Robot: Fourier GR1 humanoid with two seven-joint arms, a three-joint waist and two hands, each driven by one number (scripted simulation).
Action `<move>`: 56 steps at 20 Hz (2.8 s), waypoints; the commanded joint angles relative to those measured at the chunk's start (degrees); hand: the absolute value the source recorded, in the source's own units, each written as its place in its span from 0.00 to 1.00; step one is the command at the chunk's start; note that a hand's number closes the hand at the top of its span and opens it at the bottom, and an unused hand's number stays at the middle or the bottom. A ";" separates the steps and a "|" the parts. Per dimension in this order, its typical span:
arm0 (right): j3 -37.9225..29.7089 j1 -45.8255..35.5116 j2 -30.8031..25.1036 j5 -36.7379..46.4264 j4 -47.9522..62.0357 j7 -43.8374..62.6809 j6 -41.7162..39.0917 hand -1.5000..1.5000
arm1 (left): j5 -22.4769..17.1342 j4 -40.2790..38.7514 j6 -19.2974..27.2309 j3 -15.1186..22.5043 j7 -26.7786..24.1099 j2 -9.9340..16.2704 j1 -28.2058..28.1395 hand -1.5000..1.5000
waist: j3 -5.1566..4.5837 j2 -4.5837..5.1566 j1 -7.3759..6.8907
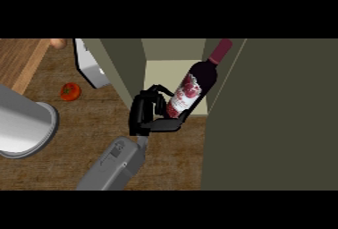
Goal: Pick up the wine, place it into the cabinet and close the cabinet
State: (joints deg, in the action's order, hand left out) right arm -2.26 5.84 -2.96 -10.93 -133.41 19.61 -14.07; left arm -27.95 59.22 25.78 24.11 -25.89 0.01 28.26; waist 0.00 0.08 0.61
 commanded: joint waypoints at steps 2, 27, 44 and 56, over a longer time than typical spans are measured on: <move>0.69 -1.69 -0.07 -0.50 -0.22 1.96 0.39 0.00 | -1.38 -3.64 -1.06 0.23 -2.30 -0.01 -0.96 1.00 | -0.01 -0.04 -0.19; 3.15 0.37 2.53 2.67 3.52 -3.64 0.04 0.00 | -22.19 -32.13 -13.37 0.00 -12.79 -0.01 17.13 1.00 | -0.03 0.19 0.75; -2.11 -0.54 -0.90 -1.88 4.08 -3.96 -2.25 0.00 | -28.54 -42.49 -11.83 0.40 -11.65 -0.01 26.81 1.00 | -0.02 0.53 2.10; 0.61 -2.96 -0.23 -1.56 3.46 -1.08 -1.31 0.00 | -29.49 -51.06 -15.14 -3.88 -17.22 -0.01 27.97 1.00 | -0.10 1.13 2.94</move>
State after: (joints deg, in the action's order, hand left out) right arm -1.83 3.89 -2.77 -11.56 -128.87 16.97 -15.45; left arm -56.80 11.02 11.07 22.04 -40.93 -0.03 55.68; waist -0.05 0.91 2.95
